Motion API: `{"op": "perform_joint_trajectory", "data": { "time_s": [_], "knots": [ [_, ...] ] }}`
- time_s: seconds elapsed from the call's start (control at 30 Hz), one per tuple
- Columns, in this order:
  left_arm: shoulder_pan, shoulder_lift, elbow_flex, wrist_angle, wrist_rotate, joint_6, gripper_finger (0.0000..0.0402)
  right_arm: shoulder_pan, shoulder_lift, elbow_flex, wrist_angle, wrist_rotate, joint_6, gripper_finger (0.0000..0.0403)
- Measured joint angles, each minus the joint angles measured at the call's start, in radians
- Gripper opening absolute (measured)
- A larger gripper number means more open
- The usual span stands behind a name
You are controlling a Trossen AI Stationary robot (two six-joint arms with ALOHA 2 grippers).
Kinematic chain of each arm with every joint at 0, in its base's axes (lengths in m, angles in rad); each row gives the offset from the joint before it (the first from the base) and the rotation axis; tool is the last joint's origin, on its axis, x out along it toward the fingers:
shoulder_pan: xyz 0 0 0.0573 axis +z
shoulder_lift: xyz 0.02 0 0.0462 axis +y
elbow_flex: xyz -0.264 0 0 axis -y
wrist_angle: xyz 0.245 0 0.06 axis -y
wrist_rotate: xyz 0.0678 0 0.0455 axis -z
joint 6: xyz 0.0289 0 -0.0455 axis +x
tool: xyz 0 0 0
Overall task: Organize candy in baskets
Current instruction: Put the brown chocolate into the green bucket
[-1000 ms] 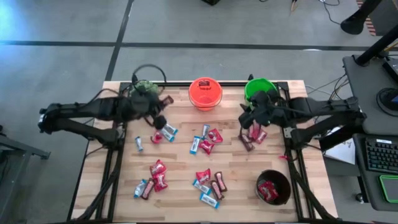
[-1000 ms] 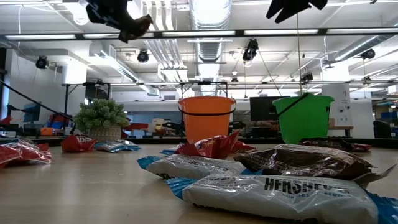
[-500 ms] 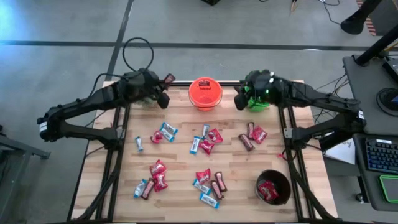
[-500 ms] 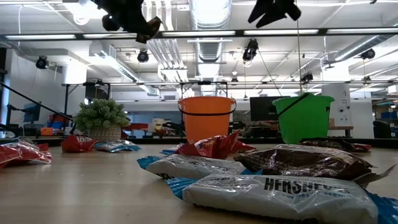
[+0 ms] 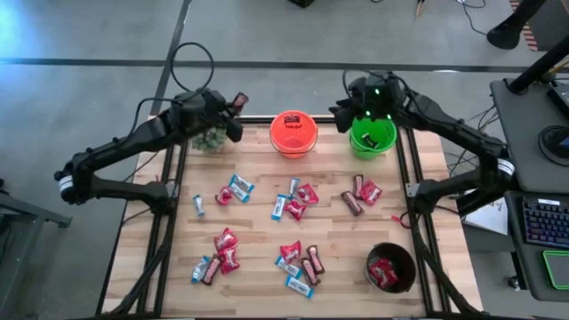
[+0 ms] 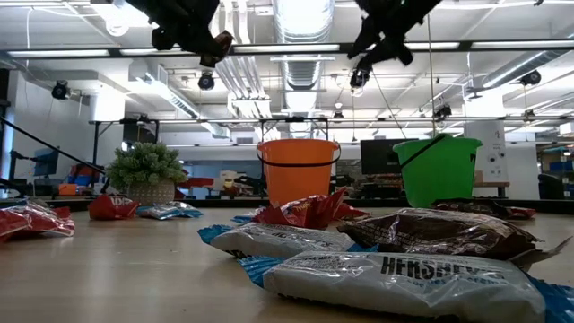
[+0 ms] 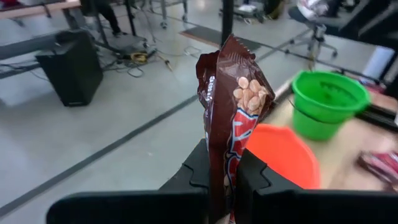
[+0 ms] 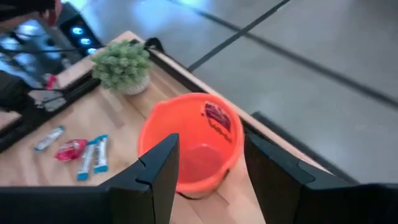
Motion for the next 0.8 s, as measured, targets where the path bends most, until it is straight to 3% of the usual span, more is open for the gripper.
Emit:
{"op": "perform_joint_trajectory", "data": {
  "time_s": [0.1,0.17,0.57,0.8],
  "knots": [
    [0.033,0.011,0.0,0.018,0.003,-0.004,0.0002,-0.054,0.049,0.0,0.061,-0.118,-0.028,0.0171],
    [0.053,0.019,0.0,0.017,0.01,-0.007,0.0002,-0.07,0.08,0.0,0.103,-0.138,-0.054,0.0171],
    [0.152,0.03,0.0,0.048,0.02,-0.034,0.0002,-0.111,0.17,0.018,0.262,-0.135,-0.189,0.0171],
    [0.195,0.03,0.0,0.063,0.02,-0.053,0.0002,-0.134,0.211,0.018,0.351,-0.093,-0.124,0.0171]
  ]
}}
